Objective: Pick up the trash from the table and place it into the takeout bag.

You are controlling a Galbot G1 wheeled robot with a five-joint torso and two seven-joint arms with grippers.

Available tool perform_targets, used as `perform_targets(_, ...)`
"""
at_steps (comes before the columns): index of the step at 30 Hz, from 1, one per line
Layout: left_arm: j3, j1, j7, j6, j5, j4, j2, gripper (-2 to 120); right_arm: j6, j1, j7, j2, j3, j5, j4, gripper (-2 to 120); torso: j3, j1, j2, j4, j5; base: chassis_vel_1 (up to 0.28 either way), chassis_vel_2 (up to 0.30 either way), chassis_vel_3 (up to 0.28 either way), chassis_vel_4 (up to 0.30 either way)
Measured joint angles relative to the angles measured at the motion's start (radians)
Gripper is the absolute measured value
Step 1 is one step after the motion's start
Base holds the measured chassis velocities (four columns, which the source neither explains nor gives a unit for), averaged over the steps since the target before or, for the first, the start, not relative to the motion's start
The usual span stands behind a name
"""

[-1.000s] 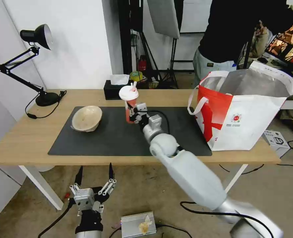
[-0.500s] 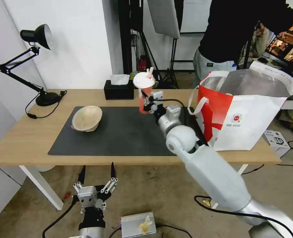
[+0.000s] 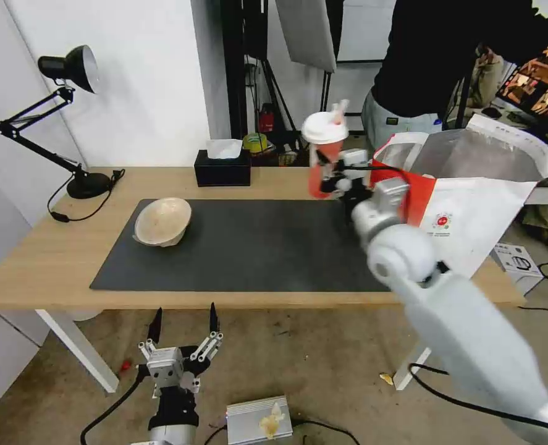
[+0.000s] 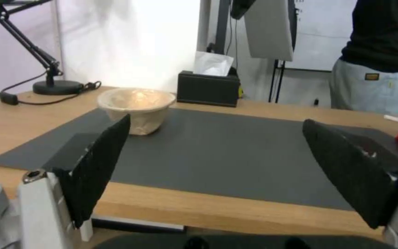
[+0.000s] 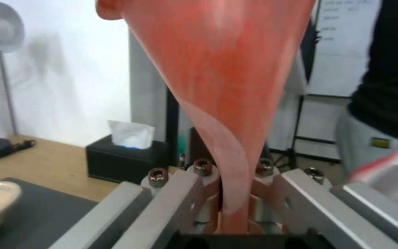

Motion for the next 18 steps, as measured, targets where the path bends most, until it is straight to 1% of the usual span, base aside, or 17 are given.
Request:
perform_targets(6, 0.007, -0.004, 0.002, -0.003, 0.009, 0.009, 0.0, 100, -0.001, -0.029, -0.007, -0.078, 0.066, 0.049, 0.053, 0, 0.0, 0.0, 0.0, 0.0003, -0.0001, 0.0, 0.0, 0.0, 0.0)
perform_targets(18, -0.002, -0.001, 0.002, -0.006, -0.005, -0.003, 0.001, 100, -0.007, -0.027, 0.001, -0.153, 0.145, 0.125, 0.119, 0, 0.0, 0.0, 0.0, 0.0003, -0.0002, 0.0, 0.0, 0.0, 0.0)
